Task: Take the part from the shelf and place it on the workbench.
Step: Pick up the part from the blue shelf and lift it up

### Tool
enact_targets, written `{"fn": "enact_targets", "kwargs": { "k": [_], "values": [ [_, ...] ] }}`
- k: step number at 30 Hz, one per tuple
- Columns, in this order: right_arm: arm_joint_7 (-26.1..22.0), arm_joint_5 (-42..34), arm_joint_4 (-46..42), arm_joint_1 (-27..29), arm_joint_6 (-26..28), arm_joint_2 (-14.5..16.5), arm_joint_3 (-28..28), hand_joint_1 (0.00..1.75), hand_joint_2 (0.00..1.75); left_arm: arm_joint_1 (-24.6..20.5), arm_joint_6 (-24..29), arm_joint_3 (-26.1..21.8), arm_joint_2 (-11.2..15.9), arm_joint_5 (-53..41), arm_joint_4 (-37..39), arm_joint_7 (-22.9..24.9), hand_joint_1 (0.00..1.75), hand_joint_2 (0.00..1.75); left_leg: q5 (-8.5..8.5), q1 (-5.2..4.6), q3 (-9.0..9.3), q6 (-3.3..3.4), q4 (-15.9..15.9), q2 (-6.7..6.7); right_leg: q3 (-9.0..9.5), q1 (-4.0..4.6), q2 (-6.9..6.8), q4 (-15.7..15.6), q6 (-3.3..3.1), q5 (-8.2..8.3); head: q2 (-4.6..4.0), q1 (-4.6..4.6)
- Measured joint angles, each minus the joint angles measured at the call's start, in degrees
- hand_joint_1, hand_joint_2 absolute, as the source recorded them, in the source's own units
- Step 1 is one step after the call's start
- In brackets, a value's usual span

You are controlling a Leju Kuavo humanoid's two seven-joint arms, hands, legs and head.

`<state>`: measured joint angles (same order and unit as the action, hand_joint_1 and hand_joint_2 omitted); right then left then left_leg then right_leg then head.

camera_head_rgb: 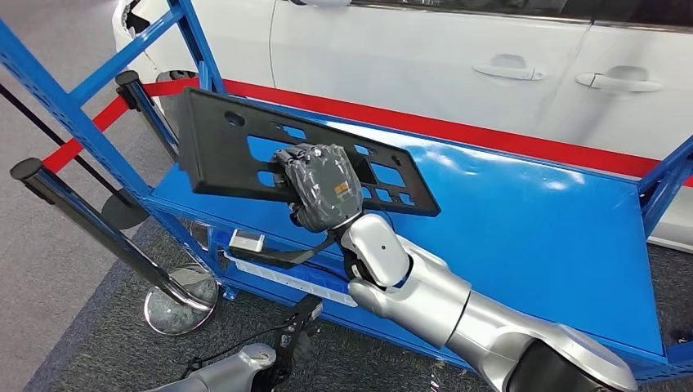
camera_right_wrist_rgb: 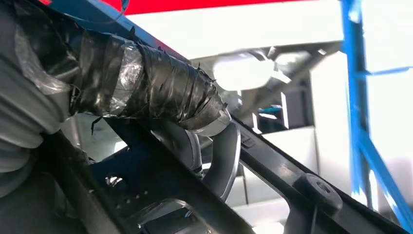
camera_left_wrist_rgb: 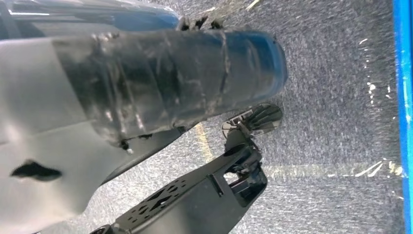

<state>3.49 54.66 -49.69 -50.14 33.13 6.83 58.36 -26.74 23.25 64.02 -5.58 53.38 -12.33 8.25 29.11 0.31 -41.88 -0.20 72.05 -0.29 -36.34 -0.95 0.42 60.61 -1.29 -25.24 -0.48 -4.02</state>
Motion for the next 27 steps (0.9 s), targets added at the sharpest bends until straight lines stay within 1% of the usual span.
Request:
{"fn": "enact_targets", "kwargs": {
  "k": [1,2,3,4,5,6,8,10,15,16,17,18,19,20,21,22,24,25,26,27],
  "values": [
    [0.2,0.3,-2.0,0.3,0.0,-0.2,0.0,1.58,1.75,0.1,0.1,0.0,0.1,0.0,0.0,-0.1,0.00,1.31,-2.38,-0.02,1.62,0.26,-3.9,0.00,0.26,0.00,0.02,0.0,0.06,-0.15,0.00,0.00],
    [0.3,0.5,-3.8,0.5,0.1,-0.5,-0.1,1.56,1.75,0.1,0.4,0.0,0.1,0.0,0.0,-0.3,0.00,1.75,-4.05,-0.10,3.33,0.50,-7.5,-0.02,0.45,0.05,0.05,0.0,0.16,-0.29,0.00,0.04],
    [0.3,0.6,-5.5,0.5,0.3,-0.7,-0.2,1.53,1.75,0.0,0.9,0.0,0.2,-0.2,0.0,-0.5,0.00,1.75,-4.97,-0.25,4.62,0.70,-10.3,-0.03,0.52,0.13,0.10,-0.1,0.31,-0.35,0.00,0.06],
    [0.2,0.9,-6.9,0.7,0.6,-1.0,-0.3,1.49,1.75,0.0,1.6,0.0,0.2,-0.4,0.0,-0.7,0.00,1.75,-4.90,-0.40,5.27,0.82,-11.7,-0.03,0.44,0.18,0.14,-0.1,0.49,-0.34,-0.01,0.06],
    [0.1,1.4,-8.7,1.1,1.1,-1.2,-0.4,1.45,1.75,0.0,2.9,0.2,0.3,-1.0,0.0,-1.1,0.00,1.75,-4.58,-0.55,5.60,0.90,-12.4,-0.03,0.34,0.24,0.17,-0.2,0.71,-0.26,0.00,0.06],
    [0.1,1.9,-10.6,1.7,1.5,-1.5,-0.5,1.43,1.75,0.0,4.5,0.4,0.3,-1.7,0.0,-1.4,0.00,1.75,-4.47,-0.64,5.68,0.99,-12.8,-0.03,0.30,0.25,0.17,-0.4,0.96,-0.14,0.00,0.03],
    [0.4,3.5,-14.5,3.0,2.2,-2.1,-0.6,1.44,1.75,0.0,8.5,1.3,0.5,-3.4,0.0,-2.1,0.00,1.75,-4.61,-0.34,5.97,1.35,-13.4,0.01,0.36,0.32,0.13,-0.7,1.56,-0.17,0.01,0.02],
    [0.7,4.3,-16.6,3.7,2.3,-2.4,-0.6,1.46,1.75,0.0,10.8,1.9,0.6,-4.5,0.0,-2.4,0.00,1.75,-4.88,0.01,6.35,1.63,-14.1,0.09,0.33,0.39,0.10,-0.6,1.95,-0.43,0.02,0.04],
    [0.8,4.5,-17.0,3.8,2.3,-2.6,-0.6,1.46,1.75,0.1,11.2,2.0,0.6,-4.7,0.0,-2.4,0.00,1.75,-4.93,0.04,6.44,1.67,-14.2,0.12,0.23,0.34,0.07,-0.5,2.02,-0.56,0.01,0.09],
    [1.0,4.8,-18.0,4.0,2.2,-2.8,-0.6,1.45,1.75,0.0,11.9,2.2,0.6,-5.1,0.0,-2.5,0.00,1.75,-4.94,0.03,6.49,1.80,-14.2,0.13,-0.52,0.34,0.05,1.3,2.07,-1.64,0.00,0.14],
    [1.3,5.1,-19.3,4.2,2.1,-3.1,-0.6,1.44,1.75,-0.1,12.7,2.5,0.6,-5.5,0.1,-2.6,0.00,1.75,-4.94,0.00,6.55,1.94,-14.2,0.13,-1.64,0.35,0.04,3.9,2.14,-3.04,-0.01,0.19],
    [1.7,5.5,-21.5,4.8,2.0,-3.7,-0.6,1.43,1.75,-0.1,13.7,2.8,0.8,-5.9,0.1,-2.7,0.00,1.75,-4.92,-0.04,6.59,2.09,-14.2,0.13,-3.55,0.35,0.02,8.0,2.24,-4.74,-0.01,0.22],
    [2.1,6.5,-25.2,5.8,2.0,-4.6,-0.6,1.42,1.75,-0.2,15.1,3.8,0.9,-6.8,0.2,-3.2,0.00,1.75,-4.64,-0.20,6.49,2.00,-13.8,0.10,-3.54,0.42,-0.03,8.2,2.20,-4.76,-0.01,0.25],
    [2.5,7.3,-28.2,6.7,2.0,-5.3,-0.6,1.41,1.75,-0.3,15.8,4.5,1.0,-7.3,0.3,-3.7,0.00,1.75,-4.37,-0.35,6.33,1.78,-13.3,0.06,-2.83,0.41,-0.05,6.5,2.00,-3.65,0.00,0.21],
    [2.7,8.2,-31.1,7.6,2.1,-5.9,-0.6,1.41,1.75,-0.4,16.5,5.3,1.1,-7.9,0.4,-4.3,0.00,1.75,-4.13,-0.48,6.18,1.49,-12.9,0.03,-1.78,0.43,-0.06,4.1,1.74,-2.21,0.00,0.18],
    [2.9,8.9,-33.3,8.2,2.1,-6.3,-0.6,1.41,1.75,-0.7,17.0,5.9,1.2,-8.4,0.5,-5.0,0.00,1.75,-3.94,-0.59,6.07,1.14,-12.6,0.00,0.08,0.49,-0.07,0.2,1.39,-0.45,0.00,0.16],
    [2.9,9.4,-35.0,8.7,2.2,-6.5,-0.6,1.41,1.75,-1.0,17.0,6.0,1.2,-8.9,0.8,-6.0,0.00,1.75,-3.85,-0.53,6.00,0.77,-12.5,0.00,0.04,0.37,-0.04,0.0,0.82,-0.14,-0.01,0.16],
    [3.0,9.6,-35.7,8.9,2.3,-6.6,-0.6,1.41,1.75,-1.2,17.1,6.1,1.2,-9.2,0.9,-6.6,0.00,1.75,-3.25,-0.49,5.72,0.52,-11.8,0.03,0.09,0.25,-0.06,-0.1,0.57,-0.02,-0.01,0.10],
    [2.9,9.7,-36.5,9.0,2.3,-6.7,-0.6,1.41,1.75,-1.4,17.1,6.3,1.2,-9.6,1.0,-7.2,0.00,1.75,-2.01,-0.41,4.95,0.23,-10.0,0.04,0.12,0.10,-0.08,-0.2,0.32,0.09,-0.01,0.02],
    [2.9,9.8,-37.2,9.2,2.3,-6.7,-0.6,1.41,1.75,-1.6,17.1,6.4,1.2,-9.9,1.2,-7.8,0.00,1.75,-0.32,-0.31,3.76,-0.07,-7.2,0.06,0.12,0.04,-0.11,-0.3,0.15,0.14,-0.01,-0.08]
  ]
}}
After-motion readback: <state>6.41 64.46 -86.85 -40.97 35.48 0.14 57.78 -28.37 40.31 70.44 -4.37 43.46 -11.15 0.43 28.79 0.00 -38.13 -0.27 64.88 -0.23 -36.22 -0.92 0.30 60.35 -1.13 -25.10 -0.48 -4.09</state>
